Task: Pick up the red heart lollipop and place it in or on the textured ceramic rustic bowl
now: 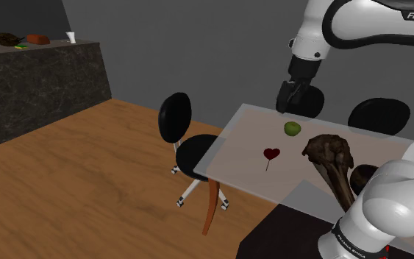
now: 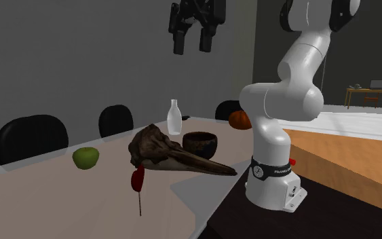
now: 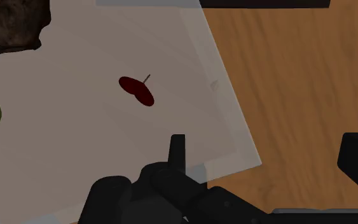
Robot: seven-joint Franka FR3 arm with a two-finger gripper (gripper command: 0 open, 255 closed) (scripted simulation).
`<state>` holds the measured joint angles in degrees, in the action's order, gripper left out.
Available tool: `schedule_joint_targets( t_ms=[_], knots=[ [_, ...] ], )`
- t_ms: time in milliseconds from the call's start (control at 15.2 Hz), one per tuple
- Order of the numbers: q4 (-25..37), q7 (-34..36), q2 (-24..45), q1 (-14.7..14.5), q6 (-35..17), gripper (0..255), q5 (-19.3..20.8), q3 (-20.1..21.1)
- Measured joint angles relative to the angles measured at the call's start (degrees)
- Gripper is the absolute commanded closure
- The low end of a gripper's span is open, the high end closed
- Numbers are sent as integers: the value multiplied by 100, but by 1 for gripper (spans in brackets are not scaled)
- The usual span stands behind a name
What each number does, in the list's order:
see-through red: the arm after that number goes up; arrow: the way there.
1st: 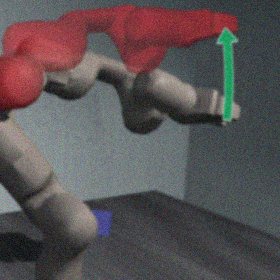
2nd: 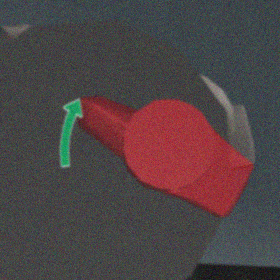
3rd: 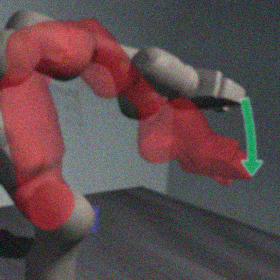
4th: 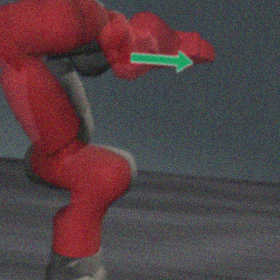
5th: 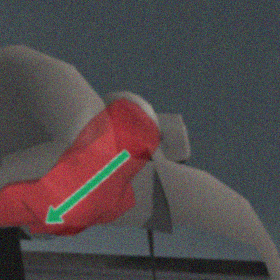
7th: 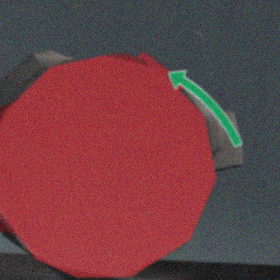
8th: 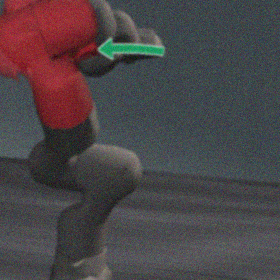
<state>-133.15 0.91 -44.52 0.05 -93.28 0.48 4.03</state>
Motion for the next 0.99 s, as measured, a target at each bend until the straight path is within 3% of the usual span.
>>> schedule_joint_targets(
  t_ms=[264, 990],
  knots=[
    [-217, -469, 192, -74, -192, 0, 158, -163],
    [-379, -2895, 2009, -267, -1178, 0, 1102, -908]
  ],
)
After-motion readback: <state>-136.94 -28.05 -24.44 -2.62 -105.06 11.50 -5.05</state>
